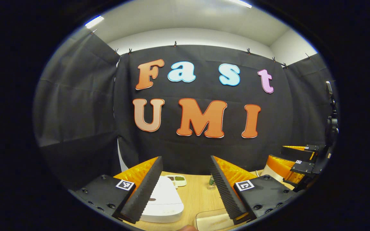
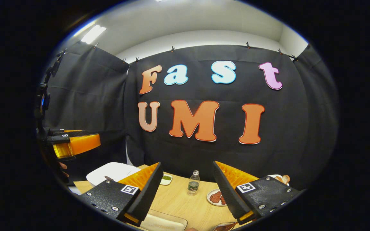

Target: Close the left gripper, press the button to open the rice cooker; take a wooden spoon from the chopstick holder with the right hand, scoop a spoonful of rice and pour it into the rice cooker, then put the wooden spoon back into the chopstick holder.

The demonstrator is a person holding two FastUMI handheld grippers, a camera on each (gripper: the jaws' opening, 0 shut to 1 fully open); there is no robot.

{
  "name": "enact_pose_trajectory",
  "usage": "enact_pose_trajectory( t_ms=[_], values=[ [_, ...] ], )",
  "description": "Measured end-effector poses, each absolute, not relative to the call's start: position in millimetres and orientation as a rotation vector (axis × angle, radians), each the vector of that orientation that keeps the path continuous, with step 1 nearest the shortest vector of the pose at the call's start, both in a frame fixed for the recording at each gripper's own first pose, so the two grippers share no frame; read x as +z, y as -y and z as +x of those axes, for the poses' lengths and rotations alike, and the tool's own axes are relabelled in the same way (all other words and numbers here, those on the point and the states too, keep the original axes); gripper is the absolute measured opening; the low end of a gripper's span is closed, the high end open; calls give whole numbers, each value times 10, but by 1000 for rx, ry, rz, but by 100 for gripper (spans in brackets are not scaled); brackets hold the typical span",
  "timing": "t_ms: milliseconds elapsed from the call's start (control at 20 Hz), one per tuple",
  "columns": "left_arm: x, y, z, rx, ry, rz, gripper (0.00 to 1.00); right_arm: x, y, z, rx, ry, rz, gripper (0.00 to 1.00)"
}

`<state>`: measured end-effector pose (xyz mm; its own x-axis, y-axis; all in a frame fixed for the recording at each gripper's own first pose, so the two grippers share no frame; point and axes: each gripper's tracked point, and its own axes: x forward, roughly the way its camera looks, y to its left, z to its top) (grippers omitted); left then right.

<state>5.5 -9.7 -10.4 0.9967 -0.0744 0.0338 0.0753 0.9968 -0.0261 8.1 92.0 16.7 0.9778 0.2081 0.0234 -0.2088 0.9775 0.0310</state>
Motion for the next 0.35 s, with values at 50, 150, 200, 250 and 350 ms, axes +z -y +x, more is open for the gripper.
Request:
enact_pose_trajectory(
  t_ms=[50, 150, 200, 250, 350],
  values=[
    [-100, 108, 37, -74, 39, -22, 98, 173, -894, 89, 202, 20, 34, 100],
    [-99, 117, 27, -72, 54, -20, 99, 203, -816, 89, 180, 21, 54, 96],
    [-118, 107, 23, -69, 51, -18, 98, 191, -791, 77, 172, 18, 66, 96],
    [-135, 107, 21, -70, 47, -18, 98, 204, -765, 77, 165, 18, 76, 96],
    [-146, 112, 8, -69, 45, -14, 99, 242, -726, 83, 149, 26, 83, 96]
  ],
)
